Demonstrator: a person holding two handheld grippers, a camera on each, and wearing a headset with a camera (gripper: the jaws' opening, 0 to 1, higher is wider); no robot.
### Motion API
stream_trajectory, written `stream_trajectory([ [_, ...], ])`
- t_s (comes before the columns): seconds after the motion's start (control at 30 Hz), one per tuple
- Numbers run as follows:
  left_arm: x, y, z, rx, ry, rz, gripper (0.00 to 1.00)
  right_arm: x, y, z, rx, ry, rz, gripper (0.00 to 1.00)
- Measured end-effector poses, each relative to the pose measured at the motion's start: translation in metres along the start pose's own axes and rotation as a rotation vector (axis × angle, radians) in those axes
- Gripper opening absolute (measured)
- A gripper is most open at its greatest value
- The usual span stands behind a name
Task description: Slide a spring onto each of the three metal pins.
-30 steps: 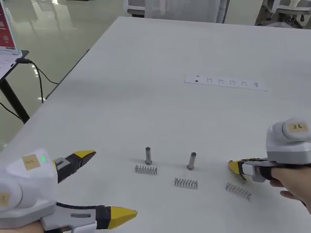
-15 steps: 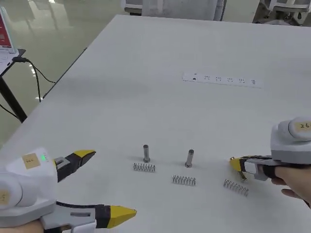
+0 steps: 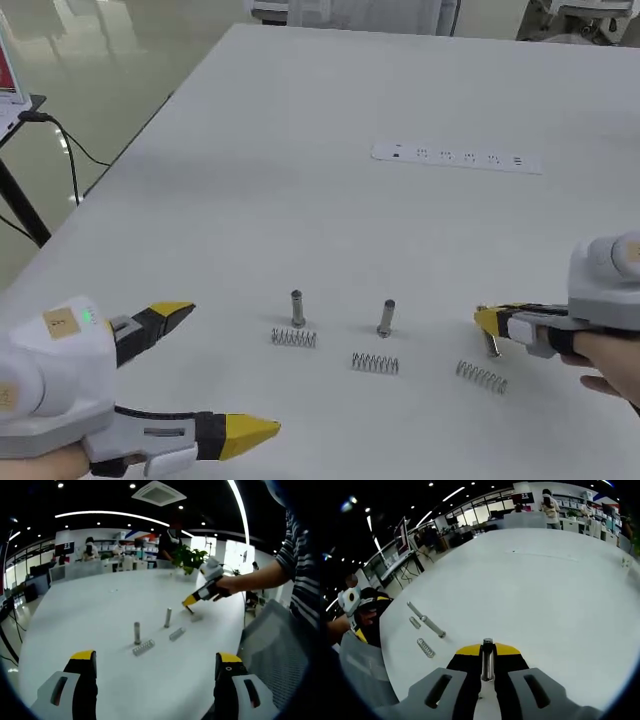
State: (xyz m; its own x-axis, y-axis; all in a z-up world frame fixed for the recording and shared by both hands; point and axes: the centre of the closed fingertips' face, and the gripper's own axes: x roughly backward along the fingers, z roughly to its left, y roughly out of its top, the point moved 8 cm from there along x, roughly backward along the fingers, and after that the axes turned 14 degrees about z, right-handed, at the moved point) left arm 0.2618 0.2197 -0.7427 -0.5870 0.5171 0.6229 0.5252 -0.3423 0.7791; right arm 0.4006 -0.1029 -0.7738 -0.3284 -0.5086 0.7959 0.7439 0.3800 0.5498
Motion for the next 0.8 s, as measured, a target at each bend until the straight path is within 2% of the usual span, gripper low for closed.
stream_trajectory([
  [0.4, 0.0012, 0.0005, -0.0004, 0.002, 0.005, -0.004, 0.96, 0.0021, 0.0035, 0.0016, 0.018, -0.001, -0.037, 0.05],
  [0.8, 0.0003, 0.0005, -0.001, 0.003, 0.002, -0.008, 0.95, 0.0071, -0.0024, 0.0084, 0.124, -0.02, -0.06, 0.05],
])
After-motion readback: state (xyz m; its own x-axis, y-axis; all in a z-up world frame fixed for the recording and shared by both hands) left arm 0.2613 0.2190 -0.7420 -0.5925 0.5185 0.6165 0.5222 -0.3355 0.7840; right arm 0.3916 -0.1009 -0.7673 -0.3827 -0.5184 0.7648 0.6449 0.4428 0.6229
